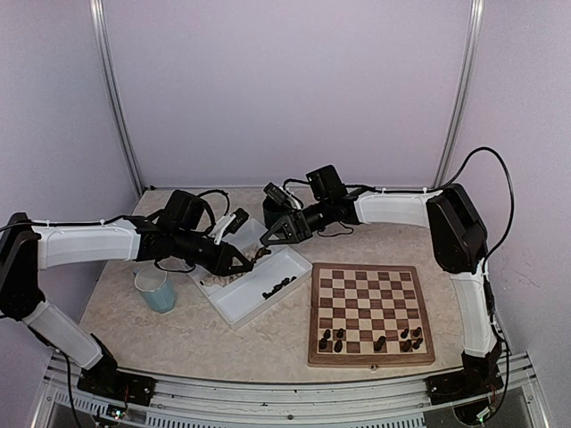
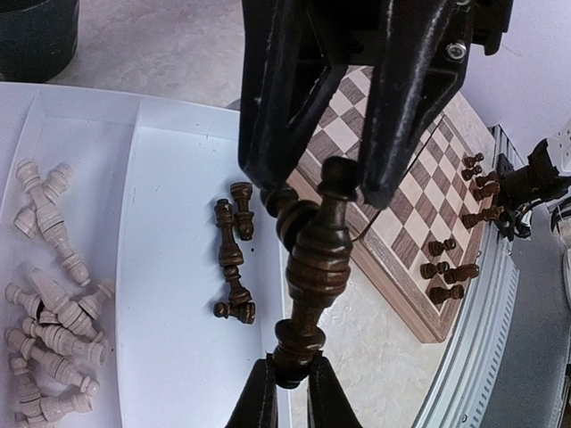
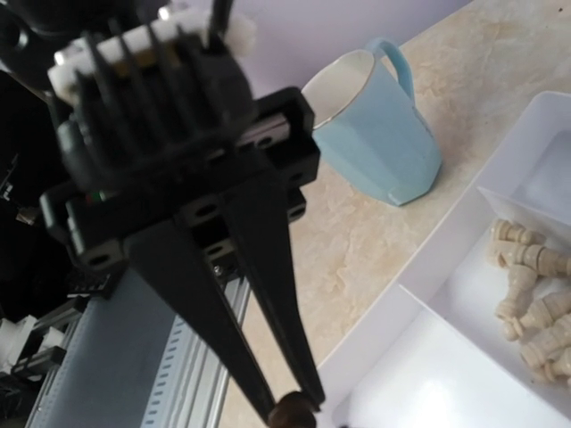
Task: Set up the chess pieces on the board
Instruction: Pass from the left arm to the right, then place the pawn at f7.
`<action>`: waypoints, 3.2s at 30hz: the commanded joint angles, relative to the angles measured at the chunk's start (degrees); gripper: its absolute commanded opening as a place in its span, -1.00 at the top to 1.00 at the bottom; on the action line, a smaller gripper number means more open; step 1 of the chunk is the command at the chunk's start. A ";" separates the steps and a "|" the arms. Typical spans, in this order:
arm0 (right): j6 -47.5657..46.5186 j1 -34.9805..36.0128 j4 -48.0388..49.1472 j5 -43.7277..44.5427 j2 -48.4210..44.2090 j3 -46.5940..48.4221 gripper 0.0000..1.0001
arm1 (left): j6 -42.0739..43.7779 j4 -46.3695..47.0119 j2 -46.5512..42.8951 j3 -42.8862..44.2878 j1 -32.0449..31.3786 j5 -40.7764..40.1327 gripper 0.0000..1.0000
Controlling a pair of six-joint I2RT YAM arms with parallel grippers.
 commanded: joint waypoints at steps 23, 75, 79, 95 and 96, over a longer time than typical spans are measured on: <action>-7.77 1.61 -7.14 9.90 -0.30 3.25 0.86 | -0.31 -0.01 -1.42 0.05 -0.20 -1.51 0.88; -49.42 7.61 -25.64 46.35 -42.09 -47.70 0.90 | 2.76 -2.55 -2.11 -2.40 5.03 -8.12 0.87; -50.29 7.97 -25.72 47.49 -41.72 -48.08 0.90 | 2.75 -2.55 -2.46 -2.84 5.03 -8.21 0.87; -51.74 8.94 -26.14 45.89 -43.20 -51.71 0.86 | 2.89 -2.73 -1.89 -2.52 5.03 -7.90 0.86; -51.72 9.06 -26.06 45.92 -43.04 -51.81 0.86 | 2.89 -2.78 -1.94 -2.57 5.03 -7.88 0.86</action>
